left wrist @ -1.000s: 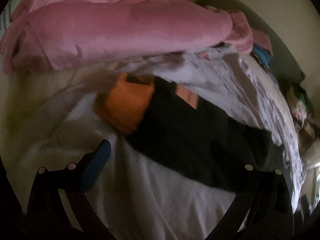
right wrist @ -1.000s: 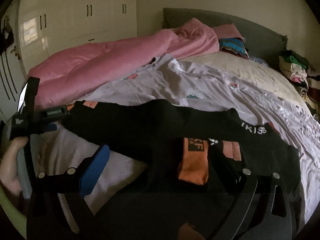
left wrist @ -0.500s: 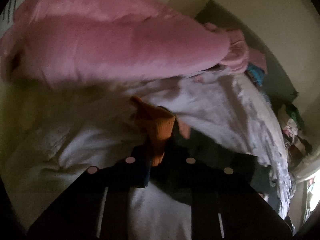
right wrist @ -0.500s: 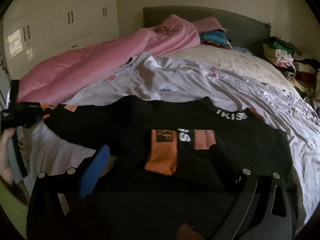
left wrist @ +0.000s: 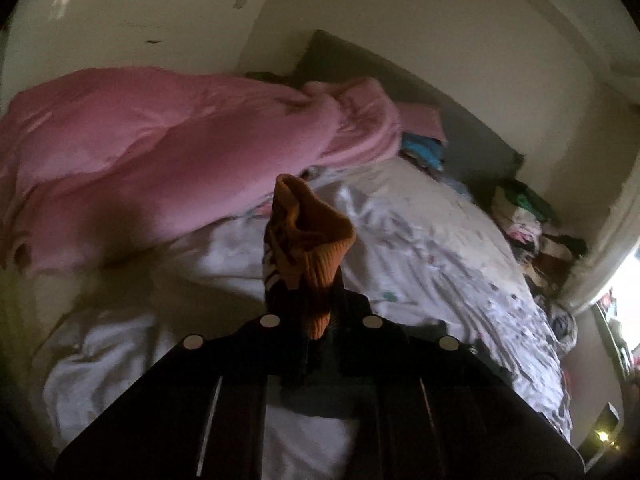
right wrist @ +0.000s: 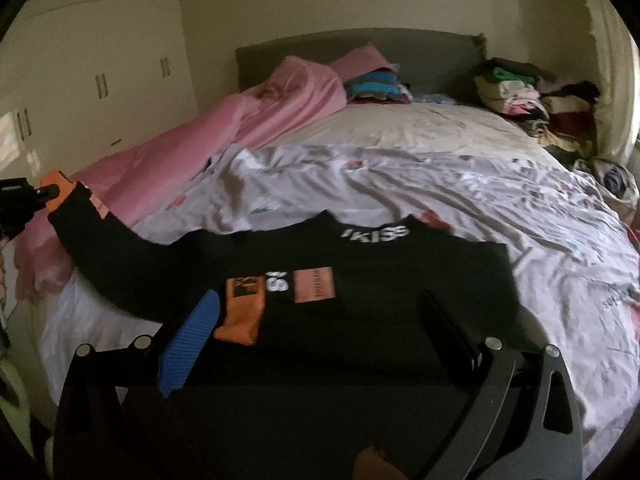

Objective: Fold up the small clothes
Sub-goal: 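Lift the sleeve with the left gripper and fold it across the shirt back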

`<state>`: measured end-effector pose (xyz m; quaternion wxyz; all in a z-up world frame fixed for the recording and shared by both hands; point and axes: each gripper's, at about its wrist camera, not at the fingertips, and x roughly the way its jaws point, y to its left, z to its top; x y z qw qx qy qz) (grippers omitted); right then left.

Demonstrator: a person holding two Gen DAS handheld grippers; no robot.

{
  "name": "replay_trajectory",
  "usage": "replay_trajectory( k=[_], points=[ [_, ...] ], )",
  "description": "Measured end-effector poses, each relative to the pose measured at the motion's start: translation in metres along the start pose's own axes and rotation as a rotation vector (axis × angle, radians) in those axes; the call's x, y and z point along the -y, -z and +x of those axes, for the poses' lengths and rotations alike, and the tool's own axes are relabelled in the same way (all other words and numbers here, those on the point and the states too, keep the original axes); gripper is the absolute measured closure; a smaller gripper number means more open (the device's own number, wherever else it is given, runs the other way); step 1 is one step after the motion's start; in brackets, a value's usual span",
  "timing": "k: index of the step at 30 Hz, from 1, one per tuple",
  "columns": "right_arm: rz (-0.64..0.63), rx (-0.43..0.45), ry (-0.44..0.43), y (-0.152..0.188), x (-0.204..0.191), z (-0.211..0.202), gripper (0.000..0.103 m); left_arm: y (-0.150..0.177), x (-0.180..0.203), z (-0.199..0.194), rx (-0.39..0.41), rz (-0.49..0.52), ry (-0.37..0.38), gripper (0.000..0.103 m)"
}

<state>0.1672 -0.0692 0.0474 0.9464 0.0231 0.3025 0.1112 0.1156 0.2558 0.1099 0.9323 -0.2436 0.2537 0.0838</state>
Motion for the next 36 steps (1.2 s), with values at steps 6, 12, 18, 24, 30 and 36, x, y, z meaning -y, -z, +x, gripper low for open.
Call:
replay_trajectory(
  k=[6,12,18,24,30,36],
  points=[
    [0.078,0.024,0.030,0.004,0.041,-0.021,0.005,0.019,0.039,0.002,-0.036,0.047,0.061,0.101],
    [0.132,0.028,0.051,0.013,0.069,-0.030,0.005,0.042,0.070,0.007,-0.067,0.094,0.129,0.101],
    [0.164,0.039,0.059,0.018,0.086,-0.039,0.005,0.068,0.108,0.017,-0.113,0.140,0.200,0.101],
    [0.192,0.046,0.081,0.022,0.103,-0.044,0.005,0.101,0.136,0.036,-0.170,0.205,0.231,0.101],
    [0.220,0.051,0.113,0.026,0.122,-0.050,0.005,0.133,0.160,0.056,-0.248,0.251,0.282,0.101],
    [0.257,0.052,0.153,0.031,0.143,-0.054,0.005,0.163,0.170,0.074,-0.333,0.295,0.300,0.100]
  ],
)
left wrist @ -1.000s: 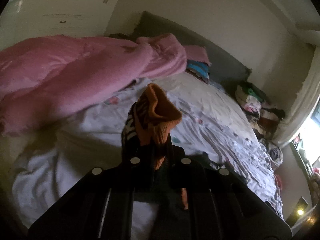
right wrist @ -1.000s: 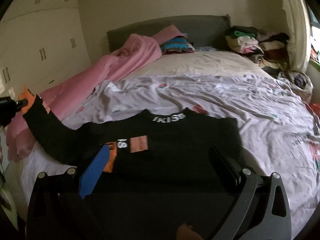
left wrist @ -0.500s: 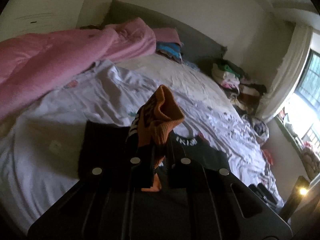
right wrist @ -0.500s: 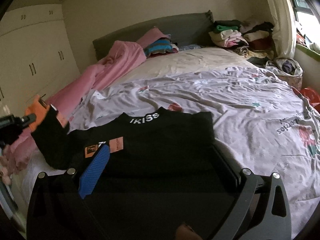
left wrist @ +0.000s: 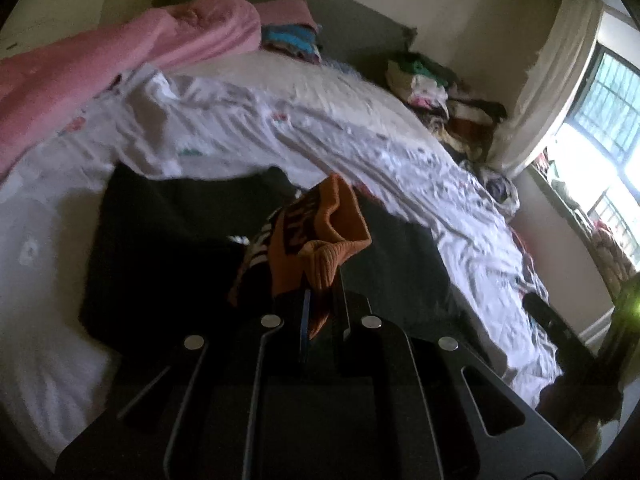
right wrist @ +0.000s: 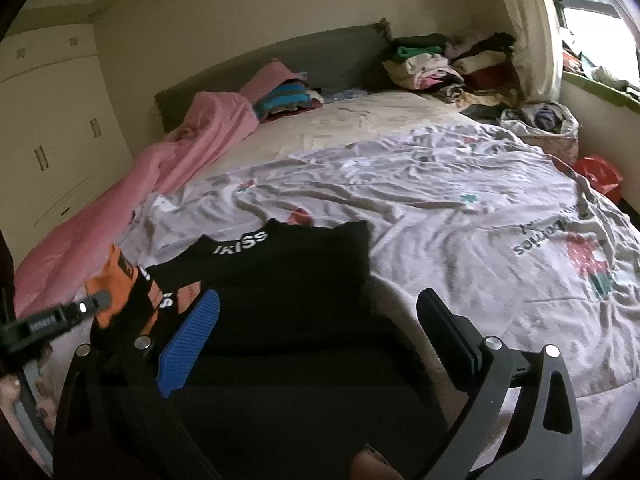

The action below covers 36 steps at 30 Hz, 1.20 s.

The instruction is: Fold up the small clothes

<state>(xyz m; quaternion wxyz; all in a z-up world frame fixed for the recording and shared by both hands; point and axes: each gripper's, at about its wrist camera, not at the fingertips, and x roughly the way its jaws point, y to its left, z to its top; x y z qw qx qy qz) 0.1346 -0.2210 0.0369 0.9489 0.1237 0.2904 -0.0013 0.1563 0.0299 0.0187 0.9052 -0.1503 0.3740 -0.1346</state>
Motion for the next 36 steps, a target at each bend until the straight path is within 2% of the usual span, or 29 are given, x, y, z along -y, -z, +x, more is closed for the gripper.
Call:
replay_trajectory(
  k=[8,14,16,21,23,24,25,26,29,32,33,34,36],
  points=[
    [0.028,-0.015,0.027,0.001,0.012,0.006,0.005,0.026,0.009,0.031,-0.114,0.051,0.030,0.099],
    [0.015,-0.071,-0.017,0.004,-0.003,0.027,0.005,0.042,0.009,0.048,-0.197,0.082,0.040,0.089],
    [0.004,-0.101,-0.036,0.005,-0.012,0.039,0.005,0.044,0.009,0.049,-0.214,0.088,0.055,0.076],
    [-0.050,-0.167,-0.101,0.008,-0.041,0.063,0.005,0.047,0.007,0.040,-0.214,0.108,0.083,0.064],
    [-0.064,-0.196,-0.122,0.010,-0.051,0.072,0.005,0.044,0.006,0.031,-0.192,0.130,0.062,0.054],
    [-0.071,-0.220,-0.147,0.013,-0.057,0.080,0.009,0.043,0.007,0.028,-0.180,0.146,0.041,0.044],
    [-0.079,-0.240,-0.159,0.015,-0.064,0.086,0.012,0.041,0.007,0.023,-0.163,0.165,0.011,0.040],
    [-0.093,-0.262,-0.169,0.018,-0.071,0.093,0.017,0.039,0.006,0.017,-0.145,0.178,-0.012,0.040],
    [-0.107,-0.314,-0.207,0.026,-0.087,0.108,0.019,0.030,-0.003,0.003,-0.109,0.185,-0.069,0.034],
    [-0.110,-0.382,-0.240,0.039,-0.102,0.127,0.028,0.022,-0.014,-0.009,-0.076,0.187,-0.138,0.030],
    [-0.114,-0.395,-0.237,0.043,-0.105,0.130,0.033,0.020,-0.019,-0.012,-0.069,0.180,-0.159,0.022],
    [-0.121,-0.403,-0.232,0.047,-0.109,0.133,0.037,0.017,-0.024,-0.015,-0.063,0.170,-0.175,0.021],
    [-0.144,-0.401,-0.231,0.052,-0.116,0.136,0.056,0.010,-0.038,-0.021,-0.053,0.142,-0.205,0.021]
  ],
)
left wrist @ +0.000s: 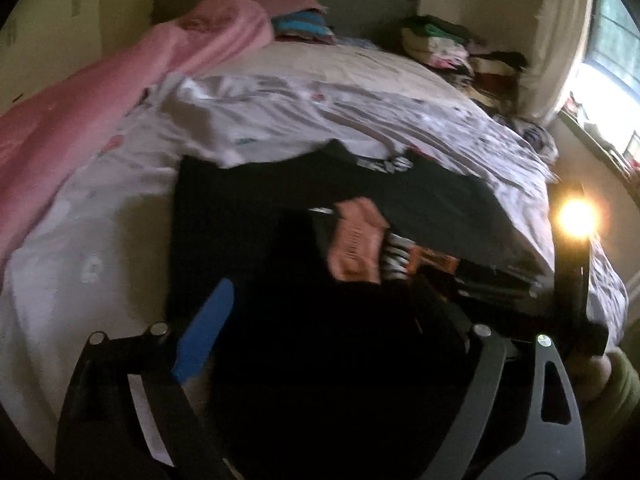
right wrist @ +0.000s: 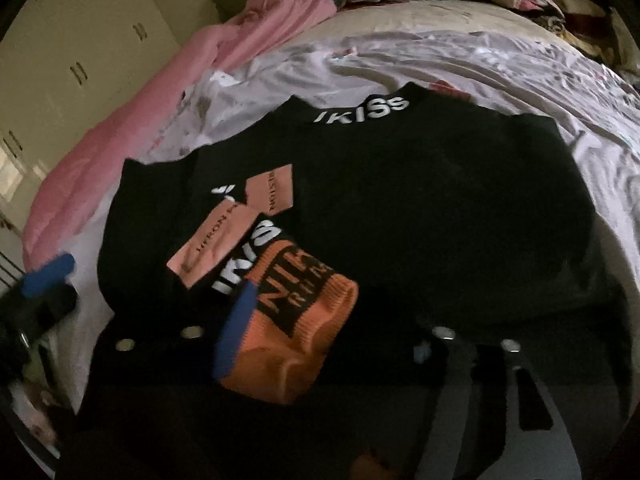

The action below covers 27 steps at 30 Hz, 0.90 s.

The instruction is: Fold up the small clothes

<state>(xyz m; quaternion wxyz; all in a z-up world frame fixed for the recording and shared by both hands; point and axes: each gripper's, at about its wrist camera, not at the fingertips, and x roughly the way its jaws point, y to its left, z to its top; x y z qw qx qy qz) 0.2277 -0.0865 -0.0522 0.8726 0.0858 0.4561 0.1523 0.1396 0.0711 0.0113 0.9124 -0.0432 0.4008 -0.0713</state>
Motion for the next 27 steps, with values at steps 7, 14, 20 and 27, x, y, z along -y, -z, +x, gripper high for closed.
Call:
replay_trajectory(
  k=[7,14,20,27],
  points=[
    [-0.109,0.062,-0.032,-0.007,-0.026,-0.013,0.092,-0.024,-0.051,-0.011,0.032,-0.077,-0.118,0.021],
    [-0.280,0.231,-0.091,-0.051,-0.063,-0.075,0.093,-0.053,-0.114,-0.035,0.090,-0.209,-0.226,0.021],
    [-0.321,0.346,-0.049,-0.096,-0.054,-0.123,0.094,-0.073,-0.122,-0.043,0.120,-0.237,-0.193,0.021],
    [-0.287,0.365,0.050,-0.109,-0.010,-0.137,0.095,-0.071,-0.098,-0.016,0.102,-0.263,-0.121,0.021]
  ],
)
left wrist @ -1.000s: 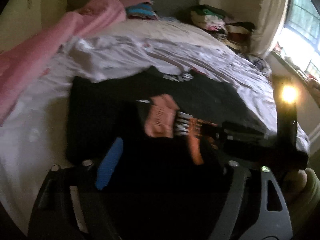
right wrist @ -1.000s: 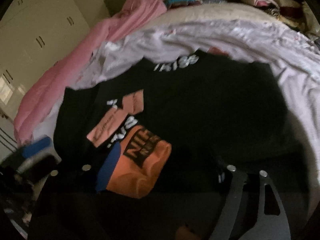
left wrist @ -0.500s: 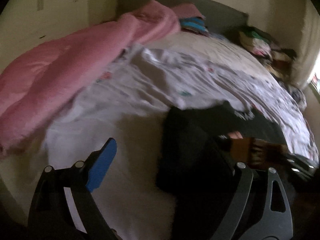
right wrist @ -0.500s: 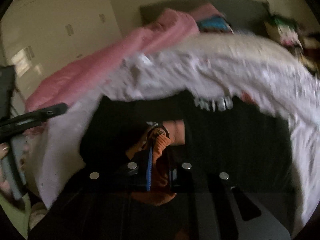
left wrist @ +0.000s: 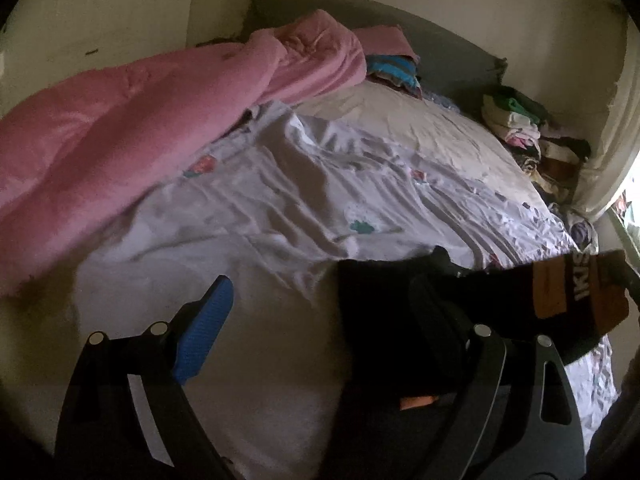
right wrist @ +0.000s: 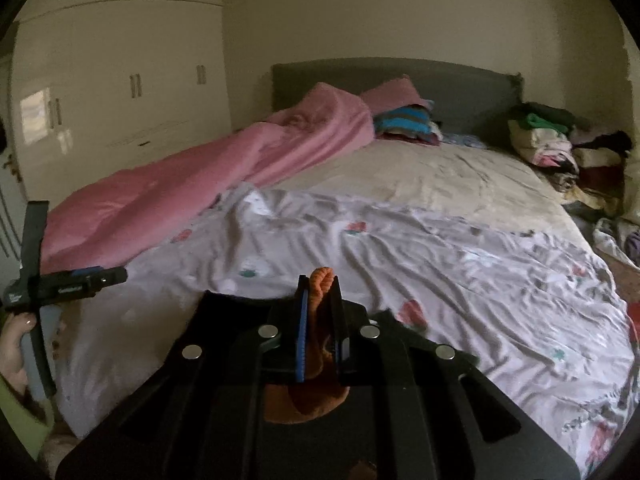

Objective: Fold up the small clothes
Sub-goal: 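Lay the cuff flat on the shirt back and open the right gripper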

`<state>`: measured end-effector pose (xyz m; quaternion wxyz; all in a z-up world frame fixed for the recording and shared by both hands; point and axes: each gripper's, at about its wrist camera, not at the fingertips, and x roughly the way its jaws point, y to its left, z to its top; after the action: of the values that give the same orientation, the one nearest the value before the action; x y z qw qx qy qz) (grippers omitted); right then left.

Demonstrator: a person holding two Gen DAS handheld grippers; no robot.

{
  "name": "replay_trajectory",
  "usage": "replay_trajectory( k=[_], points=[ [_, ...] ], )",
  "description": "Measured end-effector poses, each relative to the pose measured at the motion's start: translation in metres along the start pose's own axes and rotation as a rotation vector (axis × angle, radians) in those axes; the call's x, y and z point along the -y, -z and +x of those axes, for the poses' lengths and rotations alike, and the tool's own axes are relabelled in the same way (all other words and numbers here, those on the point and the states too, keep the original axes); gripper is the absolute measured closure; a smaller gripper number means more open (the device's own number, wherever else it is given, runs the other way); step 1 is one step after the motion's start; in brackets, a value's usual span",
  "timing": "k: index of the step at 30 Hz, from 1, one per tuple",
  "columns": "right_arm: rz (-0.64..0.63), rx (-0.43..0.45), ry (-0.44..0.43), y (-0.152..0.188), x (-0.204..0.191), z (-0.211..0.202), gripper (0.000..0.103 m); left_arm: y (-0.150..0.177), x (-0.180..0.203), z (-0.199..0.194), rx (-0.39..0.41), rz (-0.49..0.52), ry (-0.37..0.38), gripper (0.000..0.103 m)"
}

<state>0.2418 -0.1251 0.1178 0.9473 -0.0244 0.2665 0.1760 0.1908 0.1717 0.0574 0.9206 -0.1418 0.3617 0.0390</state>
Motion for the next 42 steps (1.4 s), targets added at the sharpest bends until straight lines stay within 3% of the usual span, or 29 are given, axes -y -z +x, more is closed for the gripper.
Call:
replay_trajectory(
  k=[6,15,21,37,40,42],
  points=[
    [0.043,-0.036,0.058,0.026,0.031,0.006,0.095,0.021,0.032,0.030,-0.057,0.006,0.051,0.021],
    [0.072,-0.100,0.099,0.060,0.052,0.024,0.095,0.050,0.071,0.064,-0.141,0.085,0.105,0.050],
    [0.065,-0.134,0.122,0.073,0.057,0.036,0.095,0.066,0.079,0.082,-0.191,0.117,0.097,0.056],
    [0.092,-0.185,0.183,0.092,0.069,0.053,0.093,0.083,0.079,0.102,-0.256,0.152,0.078,0.056],
    [0.107,-0.184,0.198,0.096,0.070,0.052,0.086,0.083,0.079,0.103,-0.256,0.154,0.077,0.056],
    [0.121,-0.181,0.216,0.099,0.072,0.050,0.067,0.083,0.079,0.102,-0.256,0.153,0.079,0.056]
  ],
)
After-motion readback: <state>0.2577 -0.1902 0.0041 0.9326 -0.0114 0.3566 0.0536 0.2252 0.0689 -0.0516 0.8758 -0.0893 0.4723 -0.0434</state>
